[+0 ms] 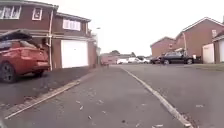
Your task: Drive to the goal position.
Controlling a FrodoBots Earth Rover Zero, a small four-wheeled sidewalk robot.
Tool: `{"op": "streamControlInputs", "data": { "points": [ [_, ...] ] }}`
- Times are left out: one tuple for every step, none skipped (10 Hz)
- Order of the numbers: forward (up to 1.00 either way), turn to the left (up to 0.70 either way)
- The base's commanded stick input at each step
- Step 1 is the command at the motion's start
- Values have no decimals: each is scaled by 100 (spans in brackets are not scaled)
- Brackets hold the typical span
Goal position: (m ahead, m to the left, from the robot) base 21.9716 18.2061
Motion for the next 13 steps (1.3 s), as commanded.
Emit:
{"op": "streamControlInputs", "data": {
  "points": [
    [100,0],
    [100,0],
    [100,0],
    [100,0],
    [100,0],
    [100,0],
    [100,0],
    [100,0],
    [100,0],
    [100,0],
    [100,0],
    [100,0],
    [100,0]
  ]
}}
